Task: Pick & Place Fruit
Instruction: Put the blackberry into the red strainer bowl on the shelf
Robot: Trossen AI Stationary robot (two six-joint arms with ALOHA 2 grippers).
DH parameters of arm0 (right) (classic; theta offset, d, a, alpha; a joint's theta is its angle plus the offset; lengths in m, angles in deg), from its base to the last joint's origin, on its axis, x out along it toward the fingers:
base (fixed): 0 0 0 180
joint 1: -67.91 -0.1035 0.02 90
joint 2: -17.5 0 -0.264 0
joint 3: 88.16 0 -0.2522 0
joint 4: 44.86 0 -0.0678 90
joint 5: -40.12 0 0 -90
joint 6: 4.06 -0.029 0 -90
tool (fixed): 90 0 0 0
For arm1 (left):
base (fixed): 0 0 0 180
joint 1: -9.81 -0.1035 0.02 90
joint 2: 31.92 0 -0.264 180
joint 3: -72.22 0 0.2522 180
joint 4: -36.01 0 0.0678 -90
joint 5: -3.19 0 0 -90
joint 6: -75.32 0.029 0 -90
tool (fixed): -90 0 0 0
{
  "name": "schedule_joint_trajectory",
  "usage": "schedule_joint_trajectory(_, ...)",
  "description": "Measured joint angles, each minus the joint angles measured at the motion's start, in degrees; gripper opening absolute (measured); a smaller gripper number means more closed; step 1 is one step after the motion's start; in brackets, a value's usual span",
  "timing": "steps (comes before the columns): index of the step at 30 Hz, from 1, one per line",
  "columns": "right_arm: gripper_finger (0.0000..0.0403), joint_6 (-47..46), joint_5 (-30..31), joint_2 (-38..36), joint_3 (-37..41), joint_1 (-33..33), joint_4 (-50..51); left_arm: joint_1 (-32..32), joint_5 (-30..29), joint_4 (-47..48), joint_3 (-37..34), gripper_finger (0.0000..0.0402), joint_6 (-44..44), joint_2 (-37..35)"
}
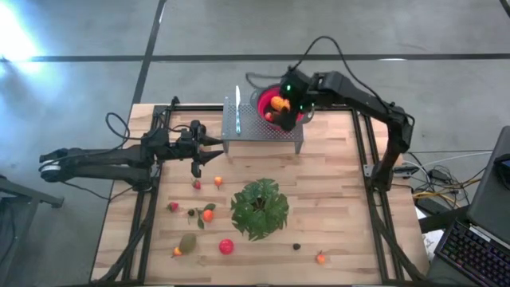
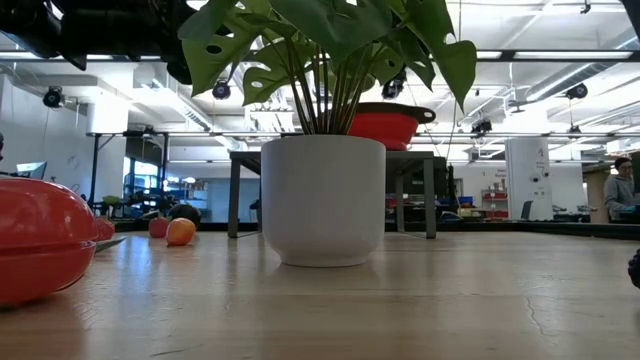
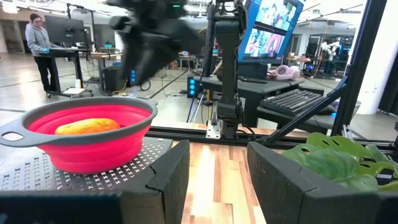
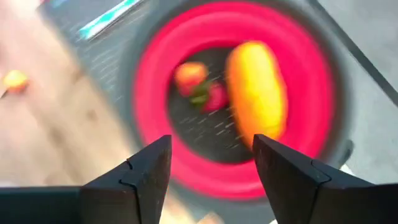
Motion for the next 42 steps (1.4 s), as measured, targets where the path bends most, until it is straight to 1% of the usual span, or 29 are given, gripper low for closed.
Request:
schedule_joint_trajectory(4, 0.0210, -2.7, 0.0, 0.0, 0.5, -6.9, 3.3, 0.0, 0.0, 0.0, 0.0, 0.0167, 0.0, 0.0)
schedule_joint_trajectory(9, 0.0218, -7.0, 0.0, 0.0, 2.1, -16.4, 7.3, 0.0, 0.0, -0.1, -0.4, 0.0167, 0.0, 0.0)
schedule_joint_trajectory(15, 0.0232, -16.2, 3.2, 0.0, 3.9, -28.1, 10.8, 0.0, 0.0, 0.0, -0.5, 0.0167, 0.0, 0.0)
schedule_joint_trajectory(23, 0.0240, -30.3, 4.3, -0.1, 8.2, -41.5, 10.9, 0.0, 0.0, -0.1, -0.5, 0.0167, -0.1, 0.0)
schedule_joint_trajectory(28, 0.0226, -38.0, 4.8, 0.0, 10.5, -47.3, 10.4, 0.0, 0.0, -0.1, -0.5, 0.0167, -0.1, 0.0)
schedule_joint_trajectory(34, 0.0215, -44.8, 5.9, 0.0, 12.2, -51.8, 9.5, 0.0, 0.0, -0.1, -0.5, 0.0167, -0.1, 0.0)
schedule_joint_trajectory(38, 0.0221, -48.3, 5.9, 0.0, 13.4, -54.1, 8.6, 0.0, 0.0, -0.1, -0.5, 0.0167, -0.1, 0.0)
schedule_joint_trajectory(42, 0.0233, -49.3, 5.9, 0.0, 14.6, -56.2, 4.0, 0.0, 0.0, -0.1, -0.5, 0.0167, -0.1, 0.0)
